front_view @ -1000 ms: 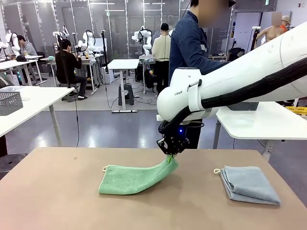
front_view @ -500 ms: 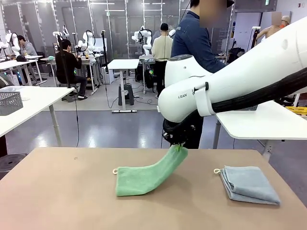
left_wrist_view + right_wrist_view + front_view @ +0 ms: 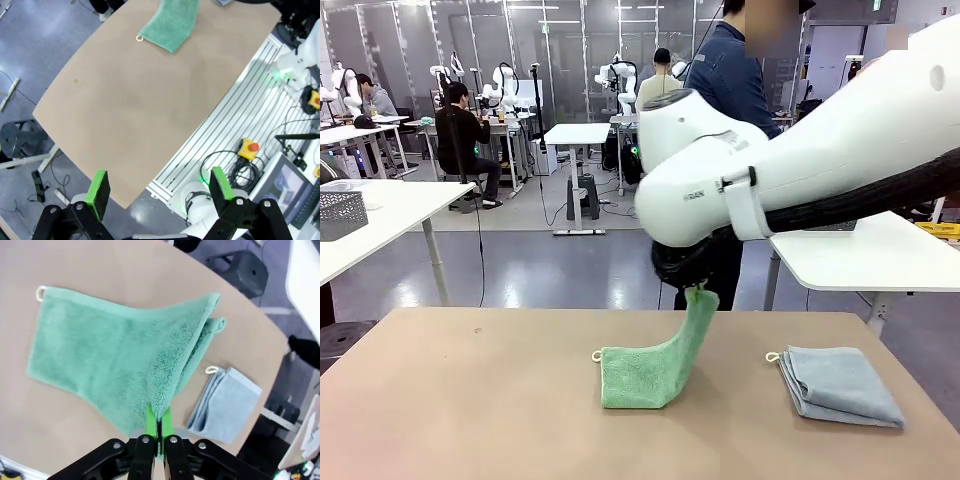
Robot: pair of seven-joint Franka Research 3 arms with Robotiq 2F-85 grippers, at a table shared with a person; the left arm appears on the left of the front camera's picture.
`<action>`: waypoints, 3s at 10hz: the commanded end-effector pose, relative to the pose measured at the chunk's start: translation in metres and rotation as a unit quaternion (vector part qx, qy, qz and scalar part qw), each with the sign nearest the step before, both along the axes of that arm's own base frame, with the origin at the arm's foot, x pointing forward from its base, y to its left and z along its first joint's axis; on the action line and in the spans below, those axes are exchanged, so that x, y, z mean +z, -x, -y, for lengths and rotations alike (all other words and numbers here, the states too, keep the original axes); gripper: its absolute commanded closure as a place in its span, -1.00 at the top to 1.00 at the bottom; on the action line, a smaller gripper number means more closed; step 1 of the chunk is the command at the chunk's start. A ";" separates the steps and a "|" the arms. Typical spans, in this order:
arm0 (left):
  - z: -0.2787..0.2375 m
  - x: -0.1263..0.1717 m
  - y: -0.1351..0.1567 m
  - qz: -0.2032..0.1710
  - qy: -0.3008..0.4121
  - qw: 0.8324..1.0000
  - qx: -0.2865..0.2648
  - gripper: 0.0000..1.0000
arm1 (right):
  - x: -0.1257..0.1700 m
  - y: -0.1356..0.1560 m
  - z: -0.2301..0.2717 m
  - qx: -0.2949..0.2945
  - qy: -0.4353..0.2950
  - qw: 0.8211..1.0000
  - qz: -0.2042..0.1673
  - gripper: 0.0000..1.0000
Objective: Fold the towels and place them in the basket.
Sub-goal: When a person lays out a Towel with hook on the table, fold it in half twice.
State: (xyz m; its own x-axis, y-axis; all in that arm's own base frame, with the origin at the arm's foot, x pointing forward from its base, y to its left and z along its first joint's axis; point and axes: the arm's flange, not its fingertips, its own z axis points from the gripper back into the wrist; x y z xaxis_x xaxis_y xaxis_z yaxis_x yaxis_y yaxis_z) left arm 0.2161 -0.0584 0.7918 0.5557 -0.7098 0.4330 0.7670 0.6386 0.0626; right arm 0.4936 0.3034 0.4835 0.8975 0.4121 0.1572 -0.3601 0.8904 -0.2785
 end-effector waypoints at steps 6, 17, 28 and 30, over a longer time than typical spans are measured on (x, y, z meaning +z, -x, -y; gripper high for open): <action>0.000 0.000 0.001 -0.001 -0.001 1.000 0.000 1.00 | -0.068 -0.033 -0.117 0.031 0.059 0.993 -0.098 -1.00; 0.000 0.000 0.001 -0.001 -0.001 1.000 0.000 1.00 | -0.112 -0.026 -0.149 0.022 0.028 0.984 -0.172 0.38; 0.000 0.000 0.001 -0.001 -0.001 1.000 0.000 1.00 | -0.098 -0.029 -0.142 0.019 -0.003 0.986 -0.165 0.63; 0.000 0.000 0.001 -0.001 -0.001 1.000 0.000 1.00 | -0.098 -0.029 -0.142 0.019 -0.003 0.986 -0.165 0.63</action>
